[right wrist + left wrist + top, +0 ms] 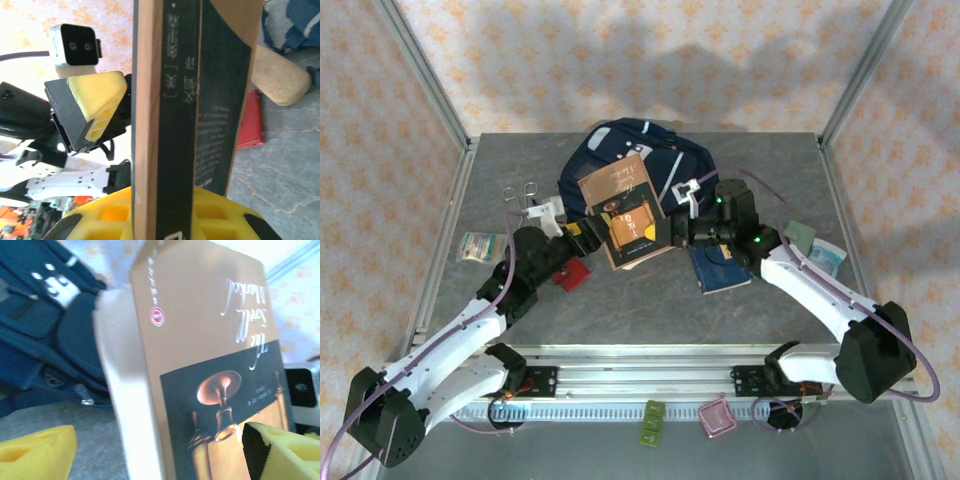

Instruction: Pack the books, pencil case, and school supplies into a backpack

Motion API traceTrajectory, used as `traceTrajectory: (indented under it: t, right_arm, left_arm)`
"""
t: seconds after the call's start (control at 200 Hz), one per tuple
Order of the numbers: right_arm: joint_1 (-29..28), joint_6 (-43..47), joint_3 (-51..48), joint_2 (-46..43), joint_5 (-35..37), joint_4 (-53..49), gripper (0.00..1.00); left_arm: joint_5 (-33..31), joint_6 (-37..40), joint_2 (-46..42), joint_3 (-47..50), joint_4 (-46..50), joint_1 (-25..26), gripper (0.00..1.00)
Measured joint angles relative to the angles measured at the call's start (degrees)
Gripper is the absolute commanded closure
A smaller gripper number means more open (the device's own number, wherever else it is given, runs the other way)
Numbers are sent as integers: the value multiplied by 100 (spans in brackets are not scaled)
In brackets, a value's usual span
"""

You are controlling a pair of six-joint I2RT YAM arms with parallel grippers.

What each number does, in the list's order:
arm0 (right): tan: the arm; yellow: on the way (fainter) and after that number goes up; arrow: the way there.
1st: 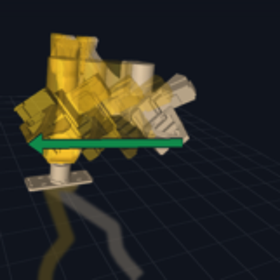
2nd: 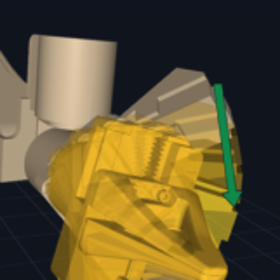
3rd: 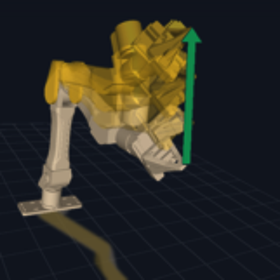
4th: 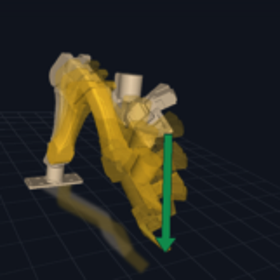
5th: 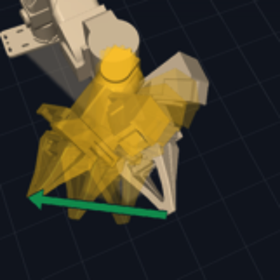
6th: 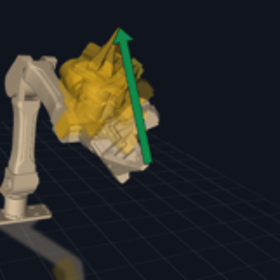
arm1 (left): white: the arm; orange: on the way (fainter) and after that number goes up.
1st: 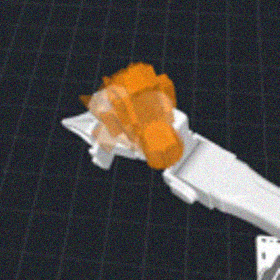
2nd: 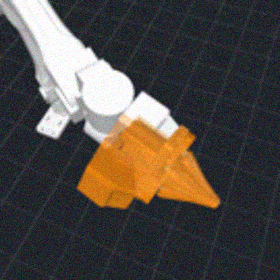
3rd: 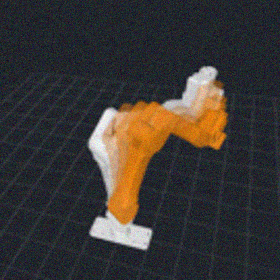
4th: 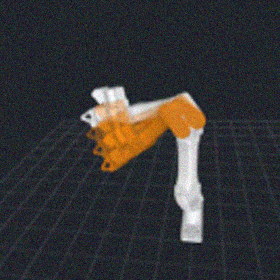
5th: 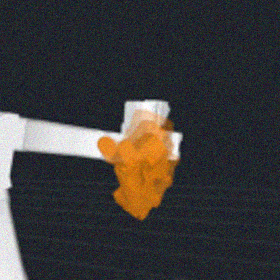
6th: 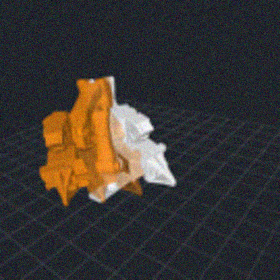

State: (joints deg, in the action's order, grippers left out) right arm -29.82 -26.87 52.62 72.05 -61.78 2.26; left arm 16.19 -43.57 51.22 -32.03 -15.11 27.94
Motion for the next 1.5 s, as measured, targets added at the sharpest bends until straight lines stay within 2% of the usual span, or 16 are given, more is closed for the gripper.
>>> traceTrajectory:
  t: [0.25, 0.506, 0.661, 0.721, 0.801, 0.916, 0.971, 1.026, 1.066, 1.151, 1.206, 1.296, 1.366, 1.447, 1.497]
  right_arm:
    - [0, -767, -107, -262, -669, 907, 100]
    - [4, -1056, -109, -402, -905, 1281, 100]
    - [4, -1110, -109, -402, -990, 1392, 100]
    - [20, -1167, -111, -402, -1027, 1464, 100]
    - [61, -1191, -111, -402, -1032, 1519, 100]
    - [190, -1126, -111, -398, -1023, 1436, 100]
    - [260, -1054, -111, -352, -1019, 1346, 100]
    - [304, -962, -111, -271, -1019, 1244, 100]
    - [334, -894, -111, -203, -1019, 1198, 100]
    - [354, -782, -111, -136, -1012, 1126, 100]
    - [352, -721, -109, -116, -1001, 1040, 100]
    - [352, -535, -105, -98, -953, 798, 100]
    - [352, -374, -83, -59, -896, 588, 100]
    - [352, -173, -31, -4, -841, 332, 100]
    - [352, -52, 2, 20, -798, 186, 100]
  left_arm:
    - [905, -31, 319, 278, -1126, -243, 14]
    - [1652, -446, 494, 566, -2524, -337, 14]
    - [2033, -649, 496, 667, -3134, -337, 20]
    - [2159, -758, 496, 750, -3366, -358, 29]
    - [2291, -944, 494, 883, -3624, -409, 47]
    - [2389, -1021, 433, 951, -3711, -507, 80]
    - [2389, -1038, 361, 951, -3700, -520, 85]
    - [2391, -1047, 299, 949, -3674, -522, 95]
    - [2391, -1056, 289, 949, -3648, -533, 92]
    - [2415, -1045, 348, 949, -3571, -560, 58]
    - [2441, -1047, 444, 949, -3571, -557, 47]
    - [2527, -1099, 614, 949, -3571, -555, 47]
    - [2542, -1128, 706, 949, -3571, -555, 53]
    - [2540, -1139, 743, 946, -3567, -555, 64]
    - [2540, -1169, 743, 933, -3550, -555, 77]
